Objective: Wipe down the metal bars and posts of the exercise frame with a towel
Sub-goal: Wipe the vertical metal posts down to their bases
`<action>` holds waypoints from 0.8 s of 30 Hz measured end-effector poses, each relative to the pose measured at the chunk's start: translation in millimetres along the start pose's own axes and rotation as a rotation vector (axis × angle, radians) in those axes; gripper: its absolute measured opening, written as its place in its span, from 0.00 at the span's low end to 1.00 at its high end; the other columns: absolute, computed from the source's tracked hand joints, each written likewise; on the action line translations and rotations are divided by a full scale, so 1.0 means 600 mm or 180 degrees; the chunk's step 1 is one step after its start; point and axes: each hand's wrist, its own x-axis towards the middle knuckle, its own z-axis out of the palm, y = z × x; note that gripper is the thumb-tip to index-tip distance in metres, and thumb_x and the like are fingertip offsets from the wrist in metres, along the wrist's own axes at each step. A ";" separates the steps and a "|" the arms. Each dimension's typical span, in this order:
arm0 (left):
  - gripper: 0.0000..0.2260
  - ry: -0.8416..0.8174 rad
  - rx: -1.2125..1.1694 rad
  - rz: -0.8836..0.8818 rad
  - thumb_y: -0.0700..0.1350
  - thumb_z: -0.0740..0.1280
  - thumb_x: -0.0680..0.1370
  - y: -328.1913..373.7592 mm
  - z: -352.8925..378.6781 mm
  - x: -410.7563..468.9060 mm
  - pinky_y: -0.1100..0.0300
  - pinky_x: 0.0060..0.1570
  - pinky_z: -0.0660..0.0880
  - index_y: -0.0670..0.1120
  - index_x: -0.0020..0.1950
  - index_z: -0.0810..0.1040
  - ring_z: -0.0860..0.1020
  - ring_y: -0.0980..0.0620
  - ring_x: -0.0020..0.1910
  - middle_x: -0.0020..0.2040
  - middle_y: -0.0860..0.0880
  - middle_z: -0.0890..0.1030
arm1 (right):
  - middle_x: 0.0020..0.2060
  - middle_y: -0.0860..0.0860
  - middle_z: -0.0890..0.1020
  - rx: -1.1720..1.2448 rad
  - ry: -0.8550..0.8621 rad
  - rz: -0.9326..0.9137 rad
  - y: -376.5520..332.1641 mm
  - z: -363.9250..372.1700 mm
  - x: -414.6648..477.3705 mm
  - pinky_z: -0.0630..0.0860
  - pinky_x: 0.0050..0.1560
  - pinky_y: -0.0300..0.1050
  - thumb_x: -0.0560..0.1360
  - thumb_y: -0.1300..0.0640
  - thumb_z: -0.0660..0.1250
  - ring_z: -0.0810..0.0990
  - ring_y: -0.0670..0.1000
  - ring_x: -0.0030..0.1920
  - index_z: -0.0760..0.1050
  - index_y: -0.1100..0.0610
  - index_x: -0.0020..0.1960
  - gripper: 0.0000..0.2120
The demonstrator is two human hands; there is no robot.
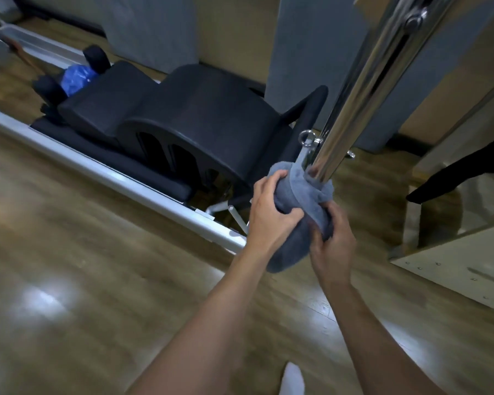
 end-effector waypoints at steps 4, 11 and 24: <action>0.30 0.0007 0.0302 -0.0299 0.39 0.70 0.69 -0.042 0.025 -0.005 0.57 0.63 0.72 0.51 0.71 0.69 0.73 0.48 0.63 0.65 0.50 0.67 | 0.58 0.52 0.78 -0.0108 -0.0438 0.0068 0.035 -0.003 -0.016 0.62 0.58 0.21 0.72 0.71 0.67 0.74 0.46 0.58 0.74 0.63 0.63 0.20; 0.29 0.0477 -0.0013 0.0008 0.39 0.66 0.70 -0.068 0.055 0.000 0.57 0.64 0.72 0.55 0.70 0.71 0.72 0.53 0.63 0.64 0.54 0.69 | 0.64 0.54 0.72 0.0226 -0.0160 0.0113 0.067 0.064 -0.021 0.74 0.62 0.56 0.68 0.60 0.71 0.73 0.55 0.64 0.62 0.57 0.67 0.31; 0.29 0.0085 0.0874 -0.0108 0.40 0.66 0.73 -0.475 0.166 0.011 0.47 0.67 0.69 0.55 0.73 0.66 0.72 0.44 0.63 0.65 0.48 0.67 | 0.58 0.53 0.75 -0.0278 -0.0283 -0.0013 0.434 0.271 -0.171 0.75 0.55 0.57 0.72 0.60 0.70 0.76 0.55 0.56 0.65 0.58 0.64 0.24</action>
